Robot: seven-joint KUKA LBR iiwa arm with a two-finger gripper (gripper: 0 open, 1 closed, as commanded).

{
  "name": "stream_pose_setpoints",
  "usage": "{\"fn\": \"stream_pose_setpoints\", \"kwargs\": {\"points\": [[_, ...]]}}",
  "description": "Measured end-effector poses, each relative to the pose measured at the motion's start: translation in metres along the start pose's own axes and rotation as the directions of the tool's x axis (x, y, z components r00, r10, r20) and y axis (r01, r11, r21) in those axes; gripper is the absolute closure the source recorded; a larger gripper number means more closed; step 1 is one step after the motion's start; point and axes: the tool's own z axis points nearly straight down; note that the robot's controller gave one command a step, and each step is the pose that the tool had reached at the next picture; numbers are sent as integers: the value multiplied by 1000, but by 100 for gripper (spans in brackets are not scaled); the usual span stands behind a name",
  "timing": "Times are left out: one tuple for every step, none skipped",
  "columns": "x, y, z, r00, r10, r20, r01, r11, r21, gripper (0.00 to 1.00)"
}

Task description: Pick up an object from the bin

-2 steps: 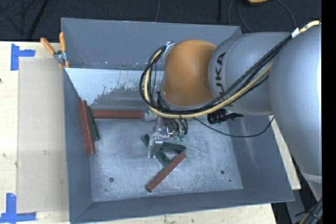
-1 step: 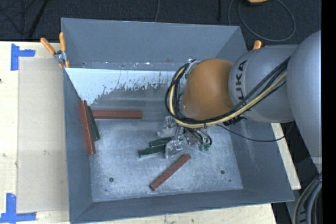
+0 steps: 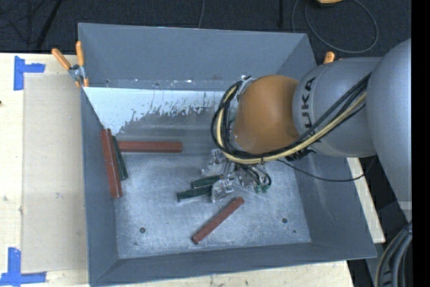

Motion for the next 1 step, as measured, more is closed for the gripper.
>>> {"fn": "stream_pose_setpoints", "kwargs": {"points": [[-15,-8,-191,999,37,-19,-37,999,6,100]]}}
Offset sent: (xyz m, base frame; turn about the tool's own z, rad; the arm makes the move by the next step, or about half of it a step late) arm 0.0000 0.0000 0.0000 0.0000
